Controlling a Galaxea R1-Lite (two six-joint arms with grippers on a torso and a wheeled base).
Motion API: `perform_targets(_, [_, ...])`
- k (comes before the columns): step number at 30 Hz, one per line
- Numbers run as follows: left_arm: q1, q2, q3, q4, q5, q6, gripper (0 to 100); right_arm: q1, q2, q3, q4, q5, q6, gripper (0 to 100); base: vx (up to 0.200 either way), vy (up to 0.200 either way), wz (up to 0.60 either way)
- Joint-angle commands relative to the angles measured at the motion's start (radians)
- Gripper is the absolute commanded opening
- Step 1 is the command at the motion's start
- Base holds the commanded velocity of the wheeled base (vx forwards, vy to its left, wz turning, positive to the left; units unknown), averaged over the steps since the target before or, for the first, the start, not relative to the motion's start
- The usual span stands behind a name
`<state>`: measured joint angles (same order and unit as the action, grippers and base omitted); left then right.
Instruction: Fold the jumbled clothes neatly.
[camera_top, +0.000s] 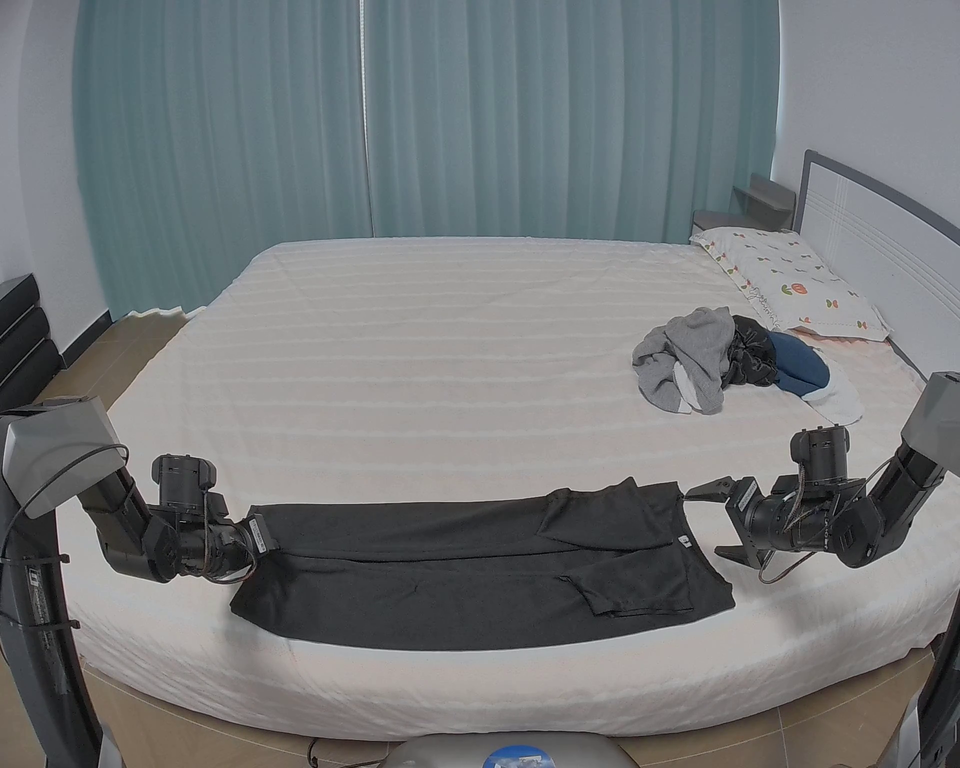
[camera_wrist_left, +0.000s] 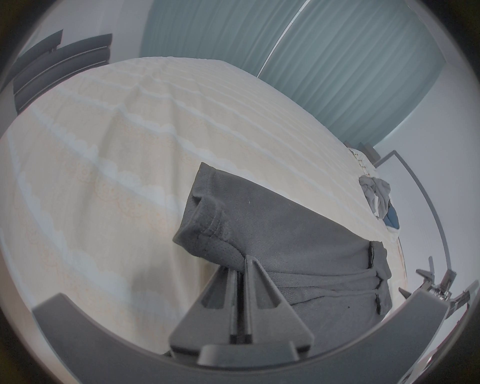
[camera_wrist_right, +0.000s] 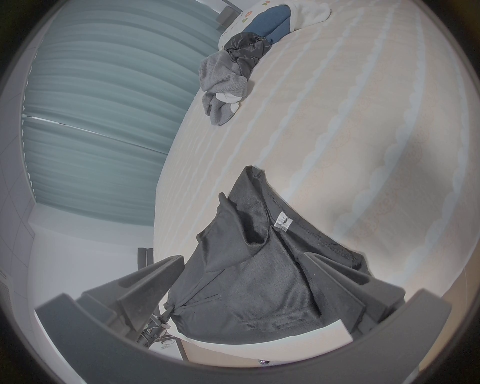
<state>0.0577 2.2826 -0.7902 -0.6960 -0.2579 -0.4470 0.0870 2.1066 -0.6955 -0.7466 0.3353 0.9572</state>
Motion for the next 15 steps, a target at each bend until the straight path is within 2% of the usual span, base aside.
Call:
perform_targets(1, [0.001, -0.002, -0.006, 0.0, 0.0, -0.006, 0, 0.0, 0.001, -0.001, 0.0, 0.001, 0.0, 100, 0.0, 0.0, 0.0])
perform_targets(4, [0.001, -0.003, -0.006, -0.002, 0.0, -0.006, 0, 0.0, 0.001, -0.001, 0.0, 0.001, 0.0, 100, -0.2, 0.0, 0.0])
perform_targets(10, [0.001, 0.003, -0.017, -0.022, 0.0, -0.007, 0, 0.002, 0.001, -0.001, 0.0, 0.001, 0.0, 100, 0.0, 0.0, 0.0])
perform_targets(15, [-0.006, 0.0, -0.024, -0.051, 0.002, -0.044, 0, 0.002, 0.0, 0.001, 0.0, 0.001, 0.002, 100, 0.0, 0.0, 0.0])
